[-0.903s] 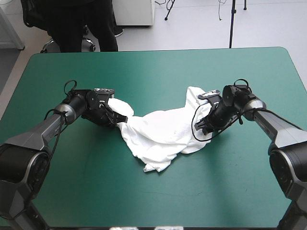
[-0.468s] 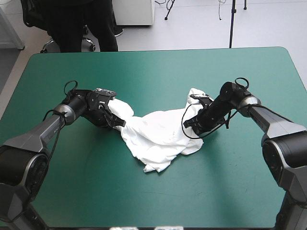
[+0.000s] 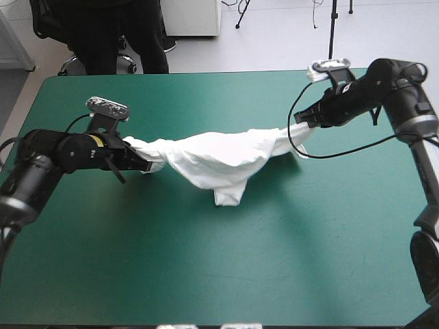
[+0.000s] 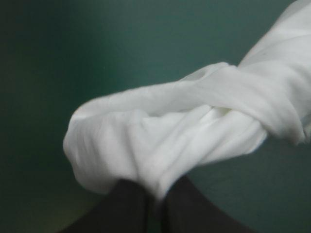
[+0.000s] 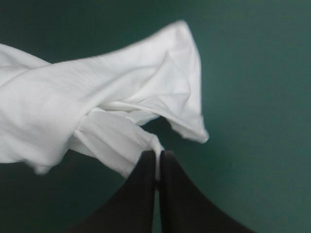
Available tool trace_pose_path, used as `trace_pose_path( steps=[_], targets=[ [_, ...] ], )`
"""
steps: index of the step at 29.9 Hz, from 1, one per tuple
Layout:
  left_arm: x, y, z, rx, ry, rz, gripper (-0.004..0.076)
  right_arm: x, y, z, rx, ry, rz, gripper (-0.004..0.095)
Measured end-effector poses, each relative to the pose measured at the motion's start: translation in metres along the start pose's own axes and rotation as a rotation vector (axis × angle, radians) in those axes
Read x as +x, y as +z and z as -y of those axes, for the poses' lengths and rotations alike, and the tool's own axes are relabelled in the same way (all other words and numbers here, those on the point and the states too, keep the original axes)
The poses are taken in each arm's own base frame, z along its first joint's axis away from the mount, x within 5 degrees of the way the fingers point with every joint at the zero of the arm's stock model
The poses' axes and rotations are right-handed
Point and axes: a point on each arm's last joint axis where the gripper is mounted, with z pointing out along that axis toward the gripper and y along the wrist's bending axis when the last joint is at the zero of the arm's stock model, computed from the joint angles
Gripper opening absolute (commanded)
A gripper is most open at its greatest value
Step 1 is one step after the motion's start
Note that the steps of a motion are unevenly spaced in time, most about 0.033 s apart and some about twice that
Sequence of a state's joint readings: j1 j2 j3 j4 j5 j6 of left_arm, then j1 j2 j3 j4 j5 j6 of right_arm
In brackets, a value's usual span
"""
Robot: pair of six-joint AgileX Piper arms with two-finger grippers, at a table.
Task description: Fold the cloth
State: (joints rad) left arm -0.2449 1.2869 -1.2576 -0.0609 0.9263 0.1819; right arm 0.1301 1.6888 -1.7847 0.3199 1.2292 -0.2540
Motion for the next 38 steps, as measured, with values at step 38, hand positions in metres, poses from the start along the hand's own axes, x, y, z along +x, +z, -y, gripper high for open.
trace_pose_path(
  steps=[38],
  targets=[
    [0.02,-0.27,0.048,0.287,0.063,0.603,-0.0009,0.124,-0.291,-0.123,-0.09,-0.178,0.753,-0.0017]
  ],
)
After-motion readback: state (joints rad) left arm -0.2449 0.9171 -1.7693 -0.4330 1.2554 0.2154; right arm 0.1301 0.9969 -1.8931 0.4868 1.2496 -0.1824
